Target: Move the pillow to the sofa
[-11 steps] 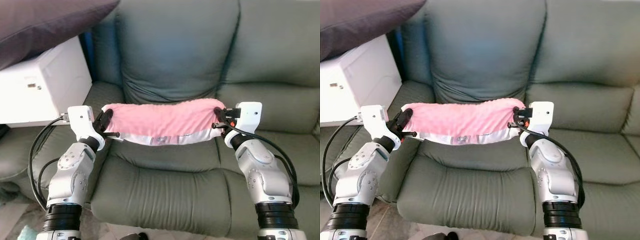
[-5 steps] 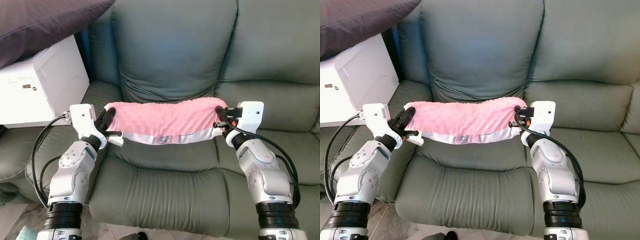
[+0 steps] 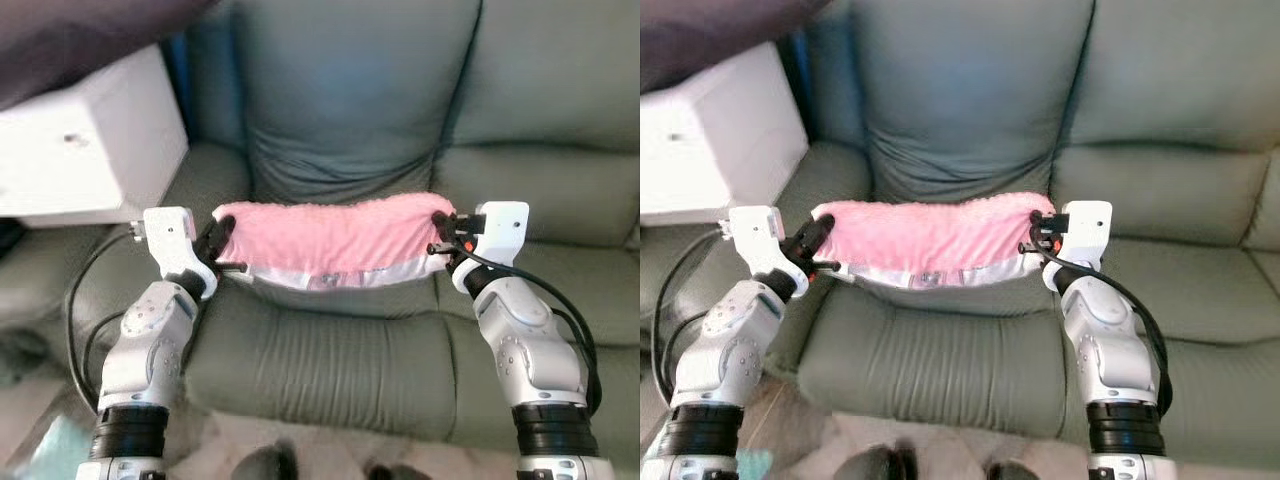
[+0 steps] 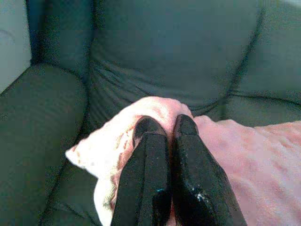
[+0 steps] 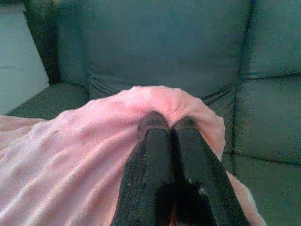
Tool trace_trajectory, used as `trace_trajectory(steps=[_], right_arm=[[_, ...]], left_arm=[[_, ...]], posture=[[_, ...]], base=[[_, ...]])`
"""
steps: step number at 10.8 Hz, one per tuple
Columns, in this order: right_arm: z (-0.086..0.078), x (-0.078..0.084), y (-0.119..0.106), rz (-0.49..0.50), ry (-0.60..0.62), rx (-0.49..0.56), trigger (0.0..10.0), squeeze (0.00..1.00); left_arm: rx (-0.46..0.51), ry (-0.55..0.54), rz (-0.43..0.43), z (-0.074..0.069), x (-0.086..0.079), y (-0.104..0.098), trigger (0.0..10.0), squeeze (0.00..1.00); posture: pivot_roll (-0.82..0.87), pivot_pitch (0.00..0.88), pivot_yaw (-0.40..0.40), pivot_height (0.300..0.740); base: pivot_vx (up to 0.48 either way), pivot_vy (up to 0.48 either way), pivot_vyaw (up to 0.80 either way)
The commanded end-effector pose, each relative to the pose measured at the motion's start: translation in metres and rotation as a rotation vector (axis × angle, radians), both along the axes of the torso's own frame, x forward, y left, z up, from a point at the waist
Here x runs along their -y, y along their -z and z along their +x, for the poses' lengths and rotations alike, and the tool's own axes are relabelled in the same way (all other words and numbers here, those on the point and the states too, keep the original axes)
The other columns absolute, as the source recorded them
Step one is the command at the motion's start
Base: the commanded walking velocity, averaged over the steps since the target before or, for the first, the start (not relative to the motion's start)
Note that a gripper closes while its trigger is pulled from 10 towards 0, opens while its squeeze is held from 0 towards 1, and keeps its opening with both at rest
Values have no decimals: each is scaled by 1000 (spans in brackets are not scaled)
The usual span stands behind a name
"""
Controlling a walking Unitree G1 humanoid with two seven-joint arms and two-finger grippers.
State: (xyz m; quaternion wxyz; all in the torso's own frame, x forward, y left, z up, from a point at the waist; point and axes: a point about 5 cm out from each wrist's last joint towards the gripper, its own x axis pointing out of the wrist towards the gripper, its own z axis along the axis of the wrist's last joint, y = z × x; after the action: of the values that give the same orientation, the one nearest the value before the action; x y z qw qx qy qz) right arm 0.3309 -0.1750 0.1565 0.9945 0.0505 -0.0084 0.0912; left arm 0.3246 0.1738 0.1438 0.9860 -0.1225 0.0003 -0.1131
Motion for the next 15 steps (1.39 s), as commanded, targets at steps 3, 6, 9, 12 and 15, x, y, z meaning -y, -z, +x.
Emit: trace_trajectory(steps=[3,6,9,12,15], right_arm=[[0,0,-3,3,6,16,10000,0],[0,0,-3,6,6,21,10000,0],[2,1,-3,3,27,15,10000,0],[3,-1,-8,-26,8,48,10000,0],[4,0,-8,-6,20,43,10000,0]], left_arm=[[39,-3,14,0,-3,-7,8275,0],[53,-2,19,0,-5,-11,7765,0],[53,-13,26,0,-7,-11,10000,0],[52,-13,24,-1,-6,-10,10000,0],[53,-6,23,-1,-4,-11,10000,0]], posture=[[-82,89,58,740],[-77,88,58,740],[-74,87,56,740],[-73,84,55,740],[-75,81,56,740]], base=[[0,0,0],[0,0,0],[0,0,0],[0,0,0],[0,0,0]])
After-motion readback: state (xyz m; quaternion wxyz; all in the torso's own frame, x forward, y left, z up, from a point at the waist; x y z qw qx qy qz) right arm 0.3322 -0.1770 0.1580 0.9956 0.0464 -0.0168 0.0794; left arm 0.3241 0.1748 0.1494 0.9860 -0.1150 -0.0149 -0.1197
